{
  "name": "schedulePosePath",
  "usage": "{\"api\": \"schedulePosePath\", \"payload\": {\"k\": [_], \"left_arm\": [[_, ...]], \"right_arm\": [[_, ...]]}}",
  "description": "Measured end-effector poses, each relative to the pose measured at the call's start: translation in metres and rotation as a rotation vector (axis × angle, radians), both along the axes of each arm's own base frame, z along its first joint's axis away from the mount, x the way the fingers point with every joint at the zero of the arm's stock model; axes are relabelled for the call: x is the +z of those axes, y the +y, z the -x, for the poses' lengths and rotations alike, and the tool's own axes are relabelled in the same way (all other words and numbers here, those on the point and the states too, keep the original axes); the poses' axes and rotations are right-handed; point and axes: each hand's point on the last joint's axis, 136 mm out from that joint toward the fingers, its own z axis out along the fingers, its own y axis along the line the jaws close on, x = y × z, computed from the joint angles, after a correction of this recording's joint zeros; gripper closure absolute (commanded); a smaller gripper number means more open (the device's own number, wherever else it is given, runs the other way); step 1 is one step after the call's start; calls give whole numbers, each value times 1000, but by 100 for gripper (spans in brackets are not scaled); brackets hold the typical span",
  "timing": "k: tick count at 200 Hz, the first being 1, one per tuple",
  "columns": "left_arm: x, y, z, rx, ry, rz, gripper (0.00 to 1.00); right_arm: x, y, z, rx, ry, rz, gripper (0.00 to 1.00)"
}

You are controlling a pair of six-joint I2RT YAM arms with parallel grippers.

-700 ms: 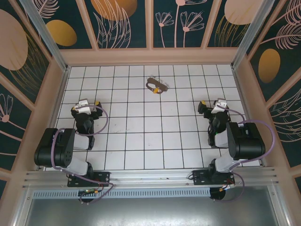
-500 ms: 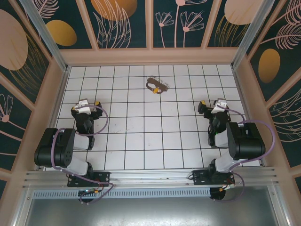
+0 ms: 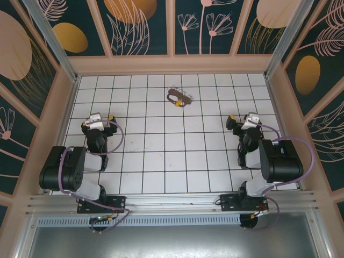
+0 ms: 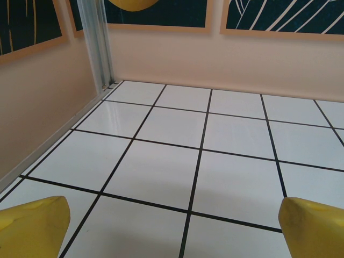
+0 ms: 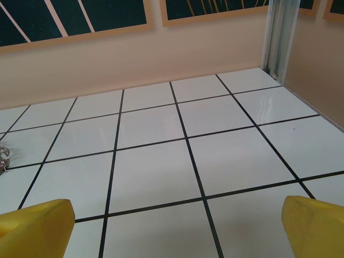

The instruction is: Put the keys on the keyring

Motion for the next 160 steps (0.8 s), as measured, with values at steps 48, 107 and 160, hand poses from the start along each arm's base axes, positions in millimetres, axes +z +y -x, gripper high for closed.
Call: {"api": "schedulePosePath", "payload": {"k": [48, 107, 160], "left_arm": [[0, 0, 0, 0, 0, 0, 1], [1, 0, 0, 0, 0, 0, 1], [61, 8, -30, 68, -14, 88, 1]], "right_arm": [[0, 0, 0, 0, 0, 0, 1], [3, 4, 5, -23, -17, 16, 1], [73, 25, 26, -63, -196, 49, 1]]}}
